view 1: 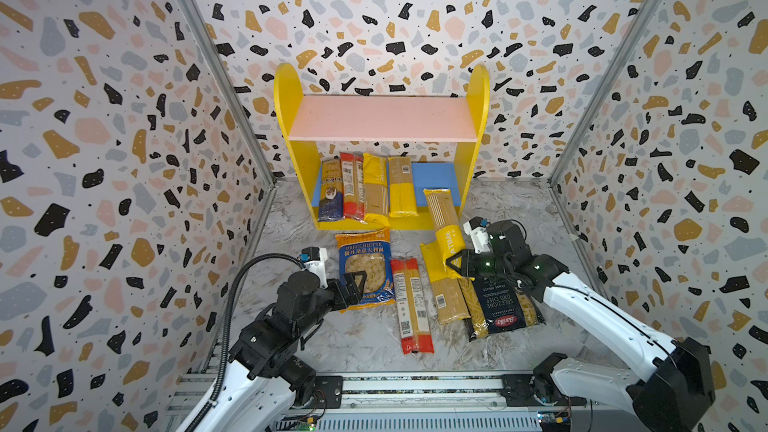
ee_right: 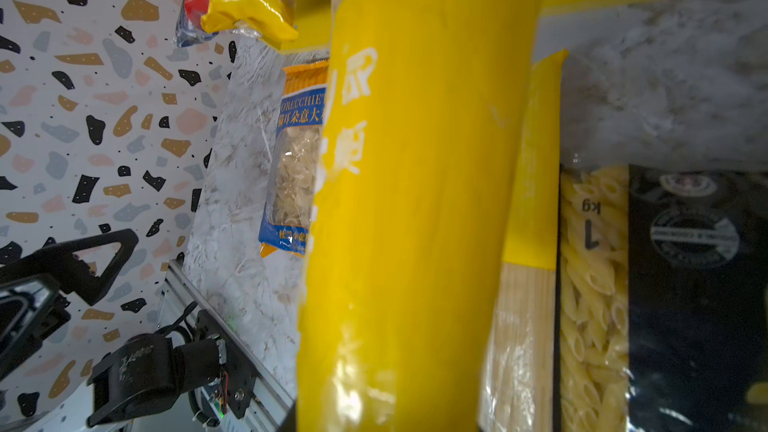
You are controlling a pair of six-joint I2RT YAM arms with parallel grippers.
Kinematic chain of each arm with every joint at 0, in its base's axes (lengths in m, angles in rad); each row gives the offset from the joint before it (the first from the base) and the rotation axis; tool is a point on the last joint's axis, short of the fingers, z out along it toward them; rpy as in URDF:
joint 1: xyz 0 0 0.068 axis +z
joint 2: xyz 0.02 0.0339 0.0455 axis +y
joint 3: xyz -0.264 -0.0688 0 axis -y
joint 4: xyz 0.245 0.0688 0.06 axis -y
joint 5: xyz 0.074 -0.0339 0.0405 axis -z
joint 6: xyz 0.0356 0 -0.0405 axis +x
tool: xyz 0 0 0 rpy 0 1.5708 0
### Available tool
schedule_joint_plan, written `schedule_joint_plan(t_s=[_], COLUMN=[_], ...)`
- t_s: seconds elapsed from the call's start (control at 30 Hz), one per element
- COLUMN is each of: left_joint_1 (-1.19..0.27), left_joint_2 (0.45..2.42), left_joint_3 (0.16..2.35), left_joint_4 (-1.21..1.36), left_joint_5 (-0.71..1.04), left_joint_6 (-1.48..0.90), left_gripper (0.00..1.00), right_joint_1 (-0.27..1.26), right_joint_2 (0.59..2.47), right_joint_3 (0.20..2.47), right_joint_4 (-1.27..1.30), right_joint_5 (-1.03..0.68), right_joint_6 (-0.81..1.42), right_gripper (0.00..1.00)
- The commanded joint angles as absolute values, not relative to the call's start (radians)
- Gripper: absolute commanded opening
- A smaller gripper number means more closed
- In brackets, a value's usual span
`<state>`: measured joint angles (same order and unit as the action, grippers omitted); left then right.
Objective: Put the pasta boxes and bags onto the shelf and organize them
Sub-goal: 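Carry the Pastatime pack to the blue shelf and stand it beside the others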
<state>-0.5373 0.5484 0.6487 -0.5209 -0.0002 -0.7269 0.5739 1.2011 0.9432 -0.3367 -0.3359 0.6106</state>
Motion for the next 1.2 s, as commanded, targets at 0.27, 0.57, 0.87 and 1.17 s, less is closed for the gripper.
schedule_joint_plan(t_s=[0.27,0.57,0.87,1.17], left_joint_1=[-0.531,-0.531,-0.531,-0.531], left_joint_2=[0.667,0.714,0.762,0.772], left_joint_3=[0.722,0.729,0.733,0.735], left_joint_4=[-0.362,-0.347,-0.324,-0.327], left_joint_5=[0.049,0.034,0.034,0.025], left_joint_6=[-0.673,-0.652,-0.638,-0.624], left_gripper=[1.0,0.99,0.99,1.0], right_joint_1=[0.496,0.477,0.462,0.454], right_joint_2=[1.429,1.634,1.781,1.853], right_joint_3=[1.219,1.4,1.536,1.622], right_joint_4=[-0.079,-0.048,-0.04,-0.056], right_joint_5=[-0.382,-0.339,-0.335,-0.315], right_joint_6=[0.48,0.442,0.445,0.449], right_gripper=[0.1,0.1,0.1,0.16])
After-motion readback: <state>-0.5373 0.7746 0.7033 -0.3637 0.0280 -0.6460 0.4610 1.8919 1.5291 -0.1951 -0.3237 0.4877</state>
